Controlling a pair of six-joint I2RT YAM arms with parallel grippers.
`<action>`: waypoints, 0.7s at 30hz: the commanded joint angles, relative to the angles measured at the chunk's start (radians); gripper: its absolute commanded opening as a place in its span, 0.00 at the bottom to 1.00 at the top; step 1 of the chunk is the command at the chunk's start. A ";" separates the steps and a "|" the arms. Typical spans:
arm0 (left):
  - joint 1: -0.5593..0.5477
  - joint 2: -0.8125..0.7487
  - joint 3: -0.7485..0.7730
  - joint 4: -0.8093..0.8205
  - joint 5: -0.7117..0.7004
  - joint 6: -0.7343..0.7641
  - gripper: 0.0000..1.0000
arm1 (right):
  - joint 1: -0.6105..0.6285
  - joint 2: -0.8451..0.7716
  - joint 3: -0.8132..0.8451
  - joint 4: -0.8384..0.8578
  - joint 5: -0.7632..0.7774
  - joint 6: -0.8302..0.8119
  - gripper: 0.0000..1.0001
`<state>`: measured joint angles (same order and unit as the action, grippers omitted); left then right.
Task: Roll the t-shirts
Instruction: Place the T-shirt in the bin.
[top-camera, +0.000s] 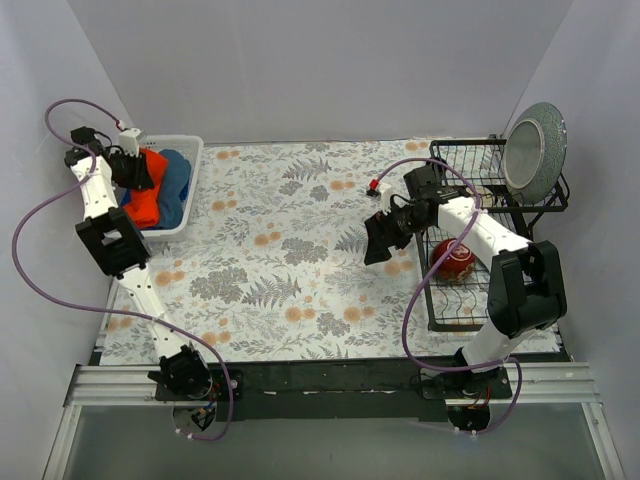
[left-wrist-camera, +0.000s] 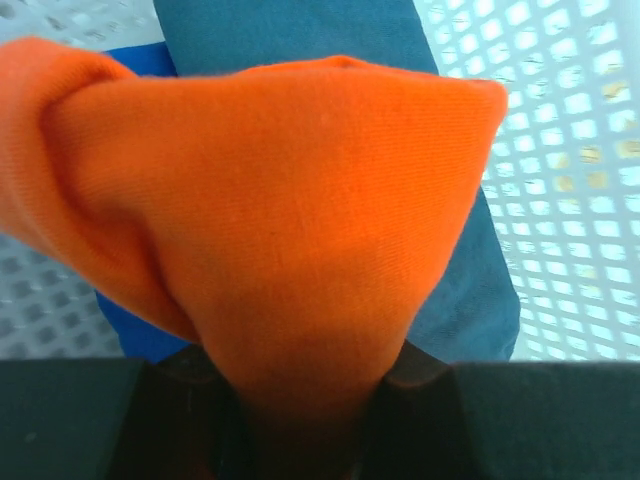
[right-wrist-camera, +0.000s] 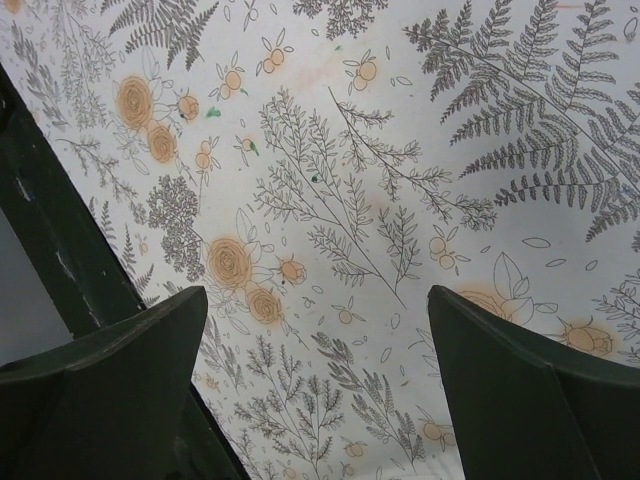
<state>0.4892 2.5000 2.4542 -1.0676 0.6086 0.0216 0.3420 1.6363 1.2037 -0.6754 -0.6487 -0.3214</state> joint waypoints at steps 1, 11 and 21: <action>-0.034 -0.015 0.042 0.088 -0.154 0.104 0.00 | -0.003 -0.013 0.008 -0.010 0.041 -0.030 0.98; -0.064 -0.171 0.005 -0.057 -0.242 0.100 0.00 | -0.001 -0.001 0.011 0.004 0.063 -0.048 0.99; -0.067 -0.227 -0.010 -0.040 -0.411 0.070 0.00 | -0.001 -0.007 -0.010 0.005 0.069 -0.065 0.99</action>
<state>0.4171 2.3932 2.4611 -1.1240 0.2916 0.0891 0.3420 1.6371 1.2030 -0.6796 -0.5781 -0.3695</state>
